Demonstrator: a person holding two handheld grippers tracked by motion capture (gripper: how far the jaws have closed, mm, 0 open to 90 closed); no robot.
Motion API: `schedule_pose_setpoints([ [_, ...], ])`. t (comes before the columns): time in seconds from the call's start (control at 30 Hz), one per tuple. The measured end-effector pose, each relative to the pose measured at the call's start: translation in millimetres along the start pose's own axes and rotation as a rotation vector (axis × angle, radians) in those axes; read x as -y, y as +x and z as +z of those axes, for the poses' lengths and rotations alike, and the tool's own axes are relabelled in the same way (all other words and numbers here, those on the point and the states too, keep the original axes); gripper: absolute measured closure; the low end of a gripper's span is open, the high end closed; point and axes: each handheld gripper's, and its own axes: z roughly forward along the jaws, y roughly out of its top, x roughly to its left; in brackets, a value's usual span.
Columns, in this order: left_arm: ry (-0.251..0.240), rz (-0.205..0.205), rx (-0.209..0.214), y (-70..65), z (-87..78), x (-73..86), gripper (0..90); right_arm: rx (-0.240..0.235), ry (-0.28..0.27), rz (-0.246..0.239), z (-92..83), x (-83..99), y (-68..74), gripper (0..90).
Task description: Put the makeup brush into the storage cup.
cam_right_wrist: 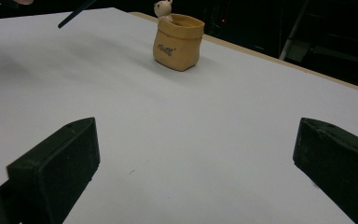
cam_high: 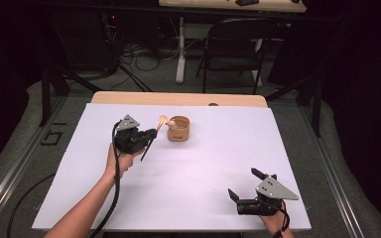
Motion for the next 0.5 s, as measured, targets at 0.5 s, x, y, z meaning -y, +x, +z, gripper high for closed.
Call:
schedule_pose_setpoints([
  [0.5,-0.053,0.005,-0.009,-0.6,3.6,-12.9,83.4,0.0,-0.001,0.015,-0.4,0.1,-1.8,0.0],
])
